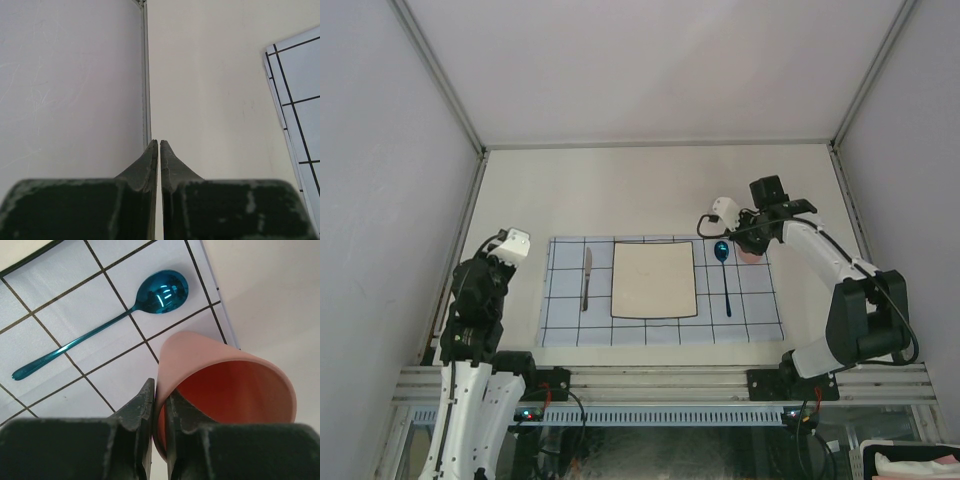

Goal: Set the dinner table for one person
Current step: Place the cup on the napkin.

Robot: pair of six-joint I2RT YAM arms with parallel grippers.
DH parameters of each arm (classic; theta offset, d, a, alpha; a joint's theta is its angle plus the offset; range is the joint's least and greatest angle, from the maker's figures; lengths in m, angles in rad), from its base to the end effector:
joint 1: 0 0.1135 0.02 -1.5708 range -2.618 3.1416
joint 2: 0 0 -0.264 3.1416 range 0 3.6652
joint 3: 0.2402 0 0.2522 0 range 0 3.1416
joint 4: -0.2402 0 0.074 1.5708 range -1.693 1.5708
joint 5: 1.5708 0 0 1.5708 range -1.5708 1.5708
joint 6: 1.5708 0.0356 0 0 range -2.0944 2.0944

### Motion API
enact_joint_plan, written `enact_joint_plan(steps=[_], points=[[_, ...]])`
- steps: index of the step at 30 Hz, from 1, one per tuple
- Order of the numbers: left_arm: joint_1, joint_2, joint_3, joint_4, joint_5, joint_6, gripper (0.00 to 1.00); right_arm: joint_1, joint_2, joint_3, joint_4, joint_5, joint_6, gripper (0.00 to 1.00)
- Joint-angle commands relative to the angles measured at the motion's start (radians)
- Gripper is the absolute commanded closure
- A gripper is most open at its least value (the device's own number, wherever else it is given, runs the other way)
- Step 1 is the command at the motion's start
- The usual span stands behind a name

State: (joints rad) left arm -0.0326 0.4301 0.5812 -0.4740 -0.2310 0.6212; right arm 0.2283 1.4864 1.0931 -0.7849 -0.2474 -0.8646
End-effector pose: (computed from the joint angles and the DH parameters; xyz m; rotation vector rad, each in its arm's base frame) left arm 0.1164 0.0044 0.2853 0.4661 1.8756 0.6160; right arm 0.2791 0.0738 0.2378 -1.4544 2.2633 0.1503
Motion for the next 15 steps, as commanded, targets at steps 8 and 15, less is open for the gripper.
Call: enact_joint_plan(steps=[8, 15], points=[[-0.006, 0.022, 0.020, 0.048, 0.018, -0.001, 0.92, -0.021, -0.038, -0.050, 0.067, -0.019, 0.005, 0.67], [-0.006, 0.008, 0.020, 0.040, 0.014, 0.005, 0.92, -0.032, -0.053, -0.050, 0.087, -0.010, 0.004, 0.52]])
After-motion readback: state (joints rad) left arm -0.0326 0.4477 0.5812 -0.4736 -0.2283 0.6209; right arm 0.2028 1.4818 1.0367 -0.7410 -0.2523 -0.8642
